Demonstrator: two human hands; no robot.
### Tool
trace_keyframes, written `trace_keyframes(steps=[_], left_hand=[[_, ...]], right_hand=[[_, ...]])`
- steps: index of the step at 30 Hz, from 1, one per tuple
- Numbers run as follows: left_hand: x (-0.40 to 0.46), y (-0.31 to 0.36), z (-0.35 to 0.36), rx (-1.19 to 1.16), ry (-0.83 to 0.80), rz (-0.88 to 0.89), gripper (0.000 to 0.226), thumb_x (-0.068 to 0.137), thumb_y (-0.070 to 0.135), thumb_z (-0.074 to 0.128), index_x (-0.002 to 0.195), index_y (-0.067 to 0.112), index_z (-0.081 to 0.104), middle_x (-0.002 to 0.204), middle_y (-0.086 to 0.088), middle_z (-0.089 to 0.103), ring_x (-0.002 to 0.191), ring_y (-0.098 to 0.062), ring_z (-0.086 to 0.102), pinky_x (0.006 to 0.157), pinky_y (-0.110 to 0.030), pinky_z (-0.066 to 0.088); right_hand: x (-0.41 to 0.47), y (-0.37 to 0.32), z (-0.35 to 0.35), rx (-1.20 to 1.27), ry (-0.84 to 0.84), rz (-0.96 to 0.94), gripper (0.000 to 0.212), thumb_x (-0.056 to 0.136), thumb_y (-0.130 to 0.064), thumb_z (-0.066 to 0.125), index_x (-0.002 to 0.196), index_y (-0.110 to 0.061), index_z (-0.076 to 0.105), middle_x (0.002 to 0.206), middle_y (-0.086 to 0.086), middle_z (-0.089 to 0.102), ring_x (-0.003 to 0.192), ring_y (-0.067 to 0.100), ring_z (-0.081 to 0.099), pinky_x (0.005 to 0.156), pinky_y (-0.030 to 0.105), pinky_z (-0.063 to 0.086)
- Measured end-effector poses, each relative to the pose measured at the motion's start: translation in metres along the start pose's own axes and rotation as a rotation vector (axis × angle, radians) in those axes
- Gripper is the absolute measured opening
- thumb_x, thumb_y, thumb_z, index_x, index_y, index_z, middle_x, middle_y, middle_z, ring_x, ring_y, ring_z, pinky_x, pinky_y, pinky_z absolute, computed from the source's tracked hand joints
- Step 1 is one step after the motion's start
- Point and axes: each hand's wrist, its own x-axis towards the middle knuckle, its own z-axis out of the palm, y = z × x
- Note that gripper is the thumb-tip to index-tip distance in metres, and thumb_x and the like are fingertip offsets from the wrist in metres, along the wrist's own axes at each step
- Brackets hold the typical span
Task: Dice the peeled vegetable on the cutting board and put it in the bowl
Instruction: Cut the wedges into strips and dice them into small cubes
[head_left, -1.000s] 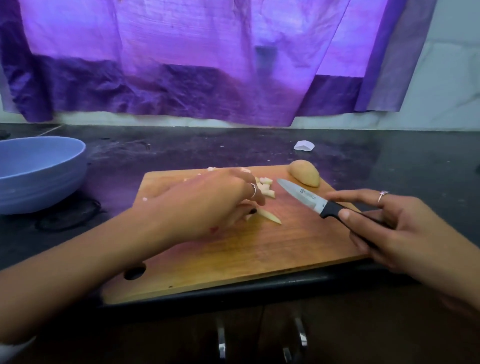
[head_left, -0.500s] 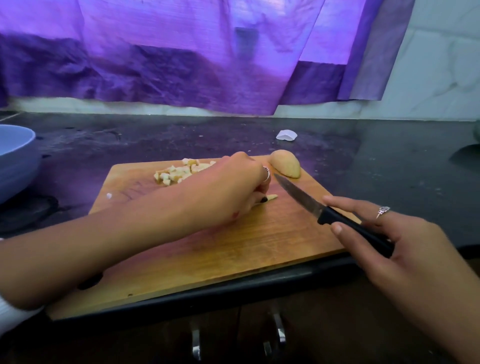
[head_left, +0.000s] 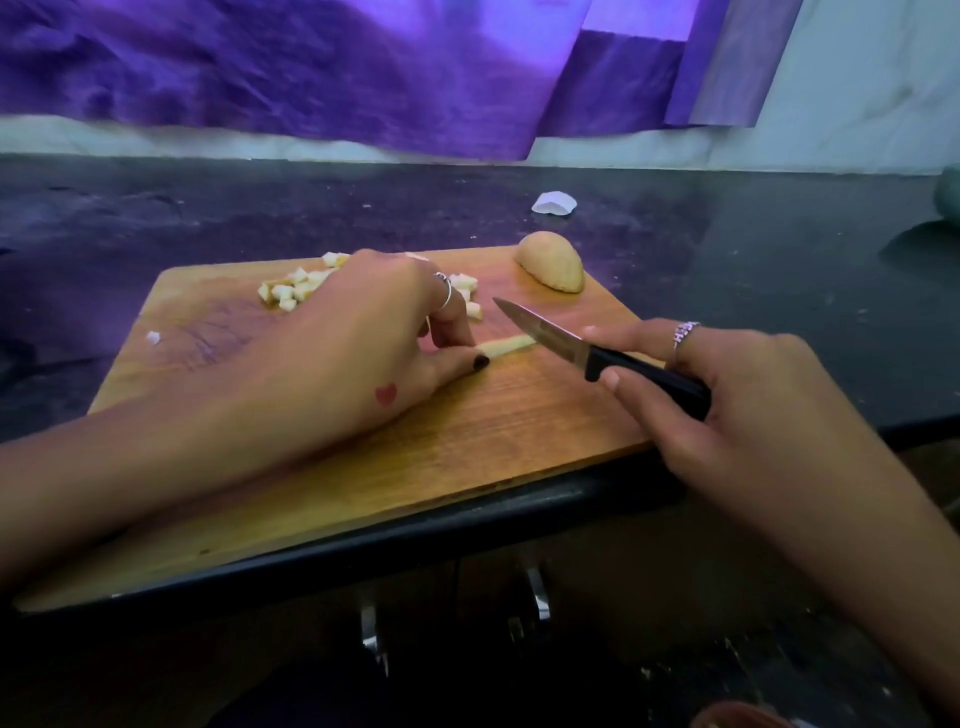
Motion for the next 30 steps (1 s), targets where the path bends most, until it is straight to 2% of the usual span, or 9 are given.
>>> trace_keyframes(steps=[5,11,14,17,18,20,25,27,30], left_hand=[[0.0,0.003,0.002,0.021,0.002,0.006,0.014,0.08,0.036,0.068,0.072,0.026,0.072,0.079,0.014,0.06,0.075,-0.005,0.053,0.063,-0.021,0.04],[-0.001,0.006,0.001,0.054,0.014,0.003,0.016,0.081,0.033,0.066,0.068,0.024,0.07,0.072,0.015,0.054,0.072,0.0,0.051,0.059,-0.011,0.035],[-0.001,0.008,0.001,0.048,0.002,0.003,0.015,0.081,0.032,0.066,0.069,0.024,0.07,0.075,0.014,0.056,0.074,-0.001,0.051,0.059,-0.009,0.034],[-0.002,0.008,0.001,0.008,0.007,0.001,0.015,0.082,0.033,0.067,0.07,0.024,0.071,0.077,0.014,0.057,0.075,0.0,0.052,0.059,-0.008,0.036],[-0.002,0.008,0.001,-0.009,0.002,-0.001,0.015,0.082,0.033,0.067,0.07,0.024,0.072,0.077,0.015,0.057,0.076,-0.001,0.053,0.059,-0.008,0.037],[-0.003,0.009,0.001,-0.023,-0.008,-0.004,0.015,0.082,0.032,0.067,0.07,0.024,0.073,0.076,0.015,0.058,0.076,-0.001,0.053,0.061,-0.009,0.039],[-0.003,0.01,0.002,-0.048,-0.002,-0.003,0.017,0.08,0.033,0.066,0.067,0.024,0.071,0.073,0.015,0.057,0.075,-0.002,0.054,0.063,-0.012,0.042],[-0.003,0.012,0.003,-0.065,-0.004,0.0,0.018,0.08,0.033,0.067,0.063,0.025,0.068,0.07,0.016,0.054,0.073,-0.001,0.052,0.059,-0.01,0.041],[-0.003,0.014,0.003,-0.062,-0.007,-0.003,0.019,0.079,0.032,0.067,0.061,0.028,0.065,0.066,0.017,0.052,0.069,0.0,0.052,0.058,-0.005,0.037]], right_hand=[[0.014,0.0,0.008,-0.052,-0.051,0.002,0.033,0.087,-0.042,0.052,0.12,-0.045,0.057,0.09,0.0,0.065,0.08,0.021,0.058,0.071,0.035,0.05],[0.011,0.003,0.002,-0.122,-0.122,-0.029,0.04,0.081,-0.05,0.041,0.116,-0.041,0.056,0.083,0.003,0.061,0.075,0.025,0.059,0.068,0.04,0.051],[-0.001,0.01,-0.004,-0.148,-0.065,-0.033,0.042,0.078,-0.051,0.04,0.114,-0.042,0.06,0.074,0.003,0.062,0.064,0.026,0.058,0.061,0.041,0.051],[-0.008,0.016,-0.003,-0.118,0.053,-0.056,0.029,0.088,-0.046,0.049,0.112,-0.04,0.064,0.062,0.0,0.062,0.048,0.015,0.052,0.05,0.031,0.048],[-0.008,0.016,-0.001,-0.09,0.084,-0.074,0.026,0.089,-0.043,0.051,0.111,-0.04,0.065,0.058,-0.004,0.06,0.049,0.014,0.052,0.047,0.021,0.043],[-0.008,0.011,0.0,-0.044,0.094,-0.084,0.029,0.084,-0.041,0.053,0.11,-0.041,0.066,0.054,-0.006,0.058,0.054,0.006,0.051,0.049,0.017,0.042],[-0.003,0.0,0.001,-0.071,-0.004,-0.026,0.034,0.084,-0.048,0.045,0.113,-0.044,0.063,0.063,-0.002,0.061,0.048,0.012,0.049,0.049,0.033,0.046],[0.003,-0.005,0.004,-0.103,-0.046,-0.022,0.037,0.083,-0.048,0.045,0.117,-0.044,0.059,0.069,-0.002,0.058,0.056,0.02,0.051,0.055,0.034,0.047],[0.01,-0.005,0.008,-0.161,-0.109,-0.051,0.036,0.088,-0.047,0.042,0.123,-0.044,0.051,0.069,-0.007,0.049,0.062,0.019,0.048,0.058,0.031,0.044]])
